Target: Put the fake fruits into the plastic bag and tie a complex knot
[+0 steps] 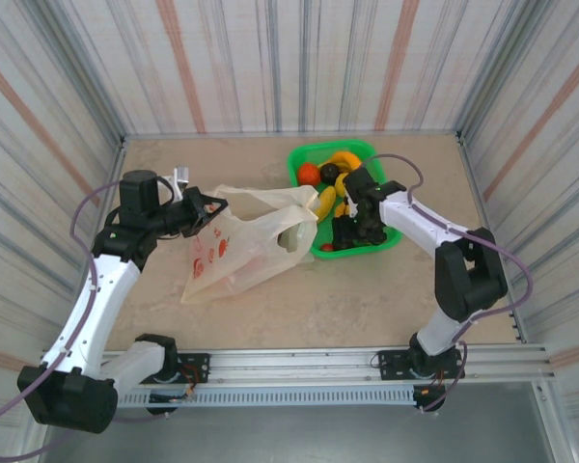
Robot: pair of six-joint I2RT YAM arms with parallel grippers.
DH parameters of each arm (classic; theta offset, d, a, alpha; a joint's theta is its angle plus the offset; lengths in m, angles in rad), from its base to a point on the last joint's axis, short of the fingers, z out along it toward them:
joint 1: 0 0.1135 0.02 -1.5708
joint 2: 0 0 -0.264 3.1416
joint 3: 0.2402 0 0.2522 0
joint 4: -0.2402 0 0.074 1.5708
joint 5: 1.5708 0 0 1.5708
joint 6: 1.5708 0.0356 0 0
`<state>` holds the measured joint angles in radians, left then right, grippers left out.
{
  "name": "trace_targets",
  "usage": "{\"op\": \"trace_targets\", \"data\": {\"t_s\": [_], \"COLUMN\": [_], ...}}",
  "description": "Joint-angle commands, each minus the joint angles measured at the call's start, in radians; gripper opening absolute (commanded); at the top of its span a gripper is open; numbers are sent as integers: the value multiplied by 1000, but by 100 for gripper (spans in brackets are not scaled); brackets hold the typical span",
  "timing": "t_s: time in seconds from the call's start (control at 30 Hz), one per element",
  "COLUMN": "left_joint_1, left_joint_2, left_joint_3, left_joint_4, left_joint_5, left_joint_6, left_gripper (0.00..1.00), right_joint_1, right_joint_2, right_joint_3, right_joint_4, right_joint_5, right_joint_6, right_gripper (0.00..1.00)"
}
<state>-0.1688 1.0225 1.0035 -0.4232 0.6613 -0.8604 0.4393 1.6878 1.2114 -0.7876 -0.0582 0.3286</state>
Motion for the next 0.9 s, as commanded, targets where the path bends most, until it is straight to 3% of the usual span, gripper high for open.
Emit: {"op": "trace_targets", "data": {"t_s": [0.0,0.27,0.73,0.87], "left_joint_1": [12,16,19,18], "left_joint_2": [-5,-4,-10,-13], "left_joint_3": [18,22,15,13], "left_joint_4": [-23,-29,-29,-31], "left_joint_5": [3,3,4,3], "left_joint_6": [24,26,24,24], "left_gripper": [0,0,0,0], "right_joint_1": [13,48,47,44], "right_joint_2": [51,159,79,30], "right_joint_3": [24,48,32,36], "right_joint_4": [15,48,33,16], "right_joint_5": [25,38,62,67], "right_joint_6": [-28,-36,-30,-28], "right_gripper": [86,85,51,48]}}
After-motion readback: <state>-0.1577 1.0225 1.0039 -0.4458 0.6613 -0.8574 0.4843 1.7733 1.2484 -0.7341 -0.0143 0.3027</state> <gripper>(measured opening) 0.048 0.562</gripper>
